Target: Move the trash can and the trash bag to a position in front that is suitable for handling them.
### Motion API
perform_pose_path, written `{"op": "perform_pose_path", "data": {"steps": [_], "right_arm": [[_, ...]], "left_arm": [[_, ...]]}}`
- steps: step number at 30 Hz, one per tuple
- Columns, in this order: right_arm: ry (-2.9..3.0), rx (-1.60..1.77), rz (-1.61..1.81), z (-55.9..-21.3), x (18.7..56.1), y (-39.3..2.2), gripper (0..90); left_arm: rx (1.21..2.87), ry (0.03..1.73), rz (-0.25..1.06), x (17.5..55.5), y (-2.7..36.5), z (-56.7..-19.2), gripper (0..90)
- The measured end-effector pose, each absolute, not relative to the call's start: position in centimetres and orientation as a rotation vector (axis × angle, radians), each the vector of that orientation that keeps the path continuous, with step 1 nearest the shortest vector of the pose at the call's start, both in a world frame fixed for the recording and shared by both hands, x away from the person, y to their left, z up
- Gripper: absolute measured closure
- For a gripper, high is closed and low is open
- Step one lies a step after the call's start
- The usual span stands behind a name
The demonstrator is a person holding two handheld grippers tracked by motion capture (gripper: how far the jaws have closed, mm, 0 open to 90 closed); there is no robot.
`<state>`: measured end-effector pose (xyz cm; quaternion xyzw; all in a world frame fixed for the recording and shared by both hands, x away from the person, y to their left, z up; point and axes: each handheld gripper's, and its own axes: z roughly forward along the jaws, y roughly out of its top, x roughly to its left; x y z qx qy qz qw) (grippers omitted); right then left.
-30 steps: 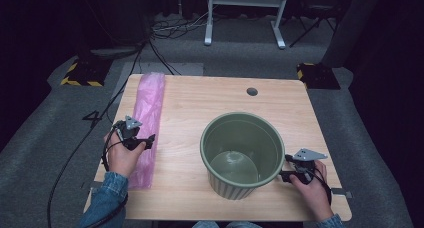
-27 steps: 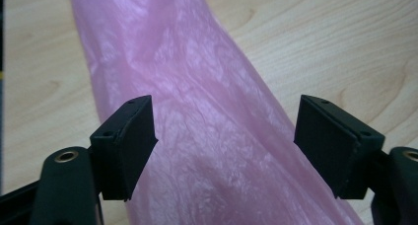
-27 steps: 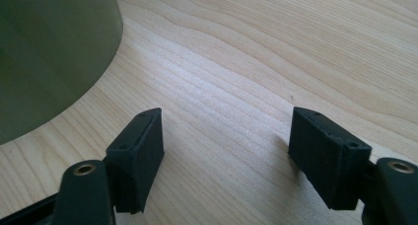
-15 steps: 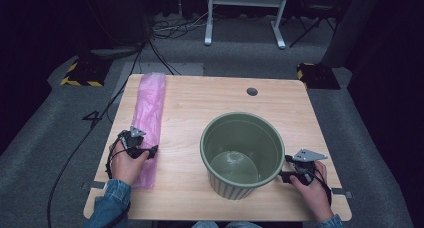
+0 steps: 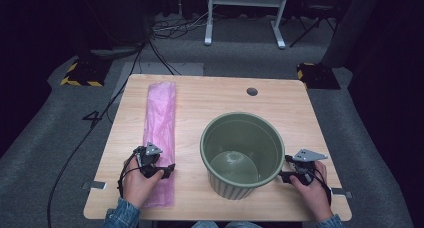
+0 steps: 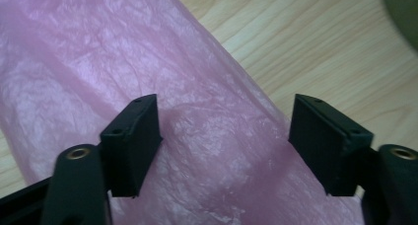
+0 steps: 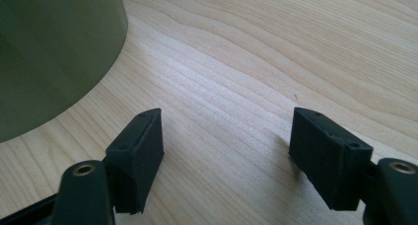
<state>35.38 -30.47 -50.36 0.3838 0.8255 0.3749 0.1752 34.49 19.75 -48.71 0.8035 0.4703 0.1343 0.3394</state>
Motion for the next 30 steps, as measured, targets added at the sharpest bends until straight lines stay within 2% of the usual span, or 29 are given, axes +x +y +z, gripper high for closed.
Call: {"op": "perform_pose_path", "data": {"steps": [8,16,22,26,30], "right_arm": [[2.339,1.088,1.061,-50.4,35.4,-30.5,28.9],[2.340,1.087,1.061,-50.4,35.4,-30.5,28.9],[2.339,1.087,1.061,-50.4,35.4,-30.5,28.9],[2.339,1.087,1.061,-50.4,35.4,-30.5,28.9],[2.340,1.081,1.061,-50.4,35.3,-30.4,29.7]], "left_arm": [[2.040,1.347,0.566,38.8,21.2,-47.0,19.7],[1.990,1.446,0.533,42.6,21.9,-48.1,18.8],[2.109,1.534,0.499,44.0,21.3,-48.4,20.3],[2.091,1.576,0.457,44.3,21.4,-48.7,18.3],[2.110,1.601,0.451,44.1,21.0,-48.3,23.8]]}}
